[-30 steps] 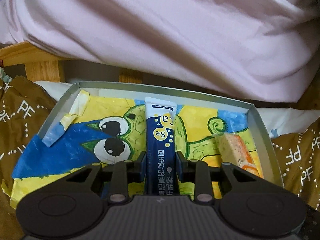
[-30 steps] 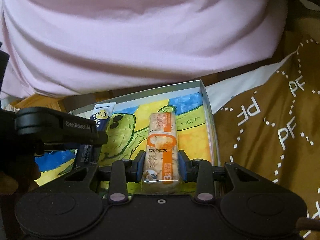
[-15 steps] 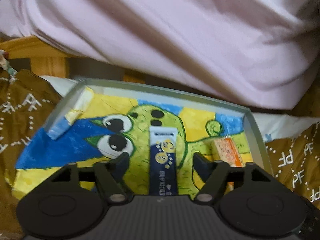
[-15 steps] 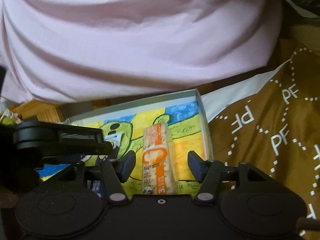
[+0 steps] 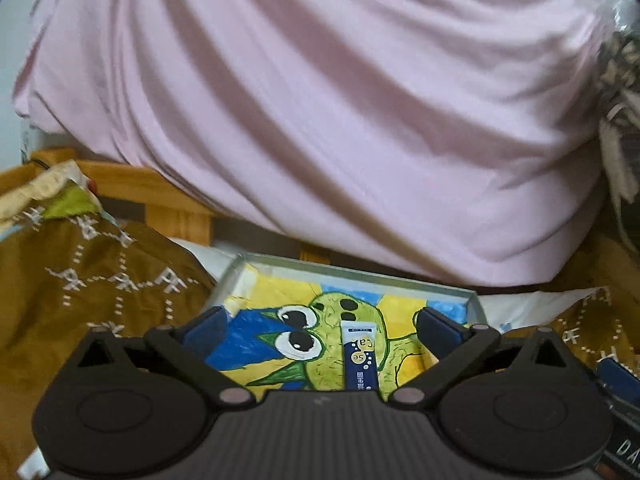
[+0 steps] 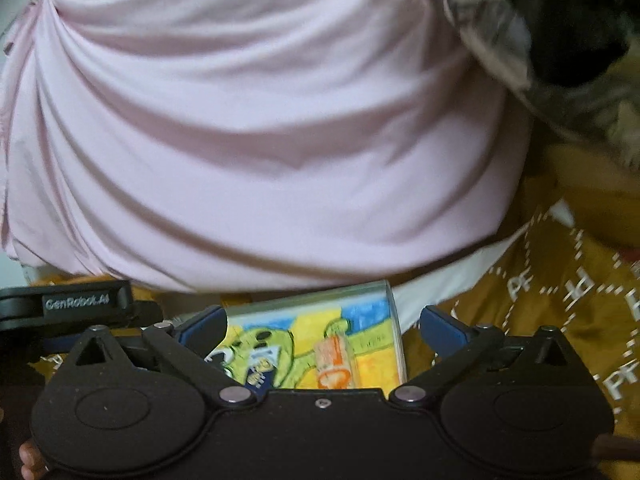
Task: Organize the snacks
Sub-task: 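Lift both tools away from the tray back over the snack pile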
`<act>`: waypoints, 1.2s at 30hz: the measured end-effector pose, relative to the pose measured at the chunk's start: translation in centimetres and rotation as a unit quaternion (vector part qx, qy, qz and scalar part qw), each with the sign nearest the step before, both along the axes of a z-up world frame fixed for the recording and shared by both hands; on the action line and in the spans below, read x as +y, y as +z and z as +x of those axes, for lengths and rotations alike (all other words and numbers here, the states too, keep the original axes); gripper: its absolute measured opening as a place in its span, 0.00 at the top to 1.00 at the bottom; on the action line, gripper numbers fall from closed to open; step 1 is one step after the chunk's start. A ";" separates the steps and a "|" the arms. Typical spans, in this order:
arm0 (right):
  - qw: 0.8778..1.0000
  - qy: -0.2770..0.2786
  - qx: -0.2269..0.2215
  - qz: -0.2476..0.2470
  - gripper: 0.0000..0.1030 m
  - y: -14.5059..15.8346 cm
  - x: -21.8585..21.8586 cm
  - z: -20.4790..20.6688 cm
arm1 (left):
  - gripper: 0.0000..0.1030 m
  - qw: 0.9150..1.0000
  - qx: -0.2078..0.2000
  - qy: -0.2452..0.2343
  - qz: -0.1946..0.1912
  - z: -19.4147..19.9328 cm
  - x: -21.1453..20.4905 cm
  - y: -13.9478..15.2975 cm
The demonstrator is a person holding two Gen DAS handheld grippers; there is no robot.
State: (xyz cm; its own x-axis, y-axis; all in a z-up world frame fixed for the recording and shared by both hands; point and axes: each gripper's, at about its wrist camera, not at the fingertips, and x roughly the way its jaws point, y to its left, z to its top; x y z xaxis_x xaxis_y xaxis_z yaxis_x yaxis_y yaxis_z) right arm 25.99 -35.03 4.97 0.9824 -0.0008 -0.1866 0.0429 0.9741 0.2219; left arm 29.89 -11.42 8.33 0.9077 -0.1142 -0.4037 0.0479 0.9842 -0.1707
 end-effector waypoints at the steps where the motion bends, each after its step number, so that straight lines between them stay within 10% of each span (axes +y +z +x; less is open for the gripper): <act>1: 1.000 0.000 -0.005 0.000 0.01 0.4 0.2 -0.8 | 0.01 1.000 -0.004 0.001 -0.001 -0.7 0.3 0.4; 14: 0.999 -0.012 -0.036 -0.007 0.01 1.5 2.6 -12.5 | 0.00 0.999 -0.033 -0.020 0.014 -10.5 3.5 2.0; 36: 0.996 -0.007 0.074 -0.045 0.01 -4.3 10.4 -21.0 | 0.00 0.999 0.019 -0.025 0.014 -17.6 10.8 -4.1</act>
State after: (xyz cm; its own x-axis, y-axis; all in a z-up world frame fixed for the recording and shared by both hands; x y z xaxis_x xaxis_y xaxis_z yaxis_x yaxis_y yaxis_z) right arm 5.03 -24.67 0.64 0.9439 -0.0380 -0.3280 0.0831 0.9887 0.1246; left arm 12.24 -0.65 4.19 0.8853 -0.1473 -0.4410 0.0909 0.9850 -0.1465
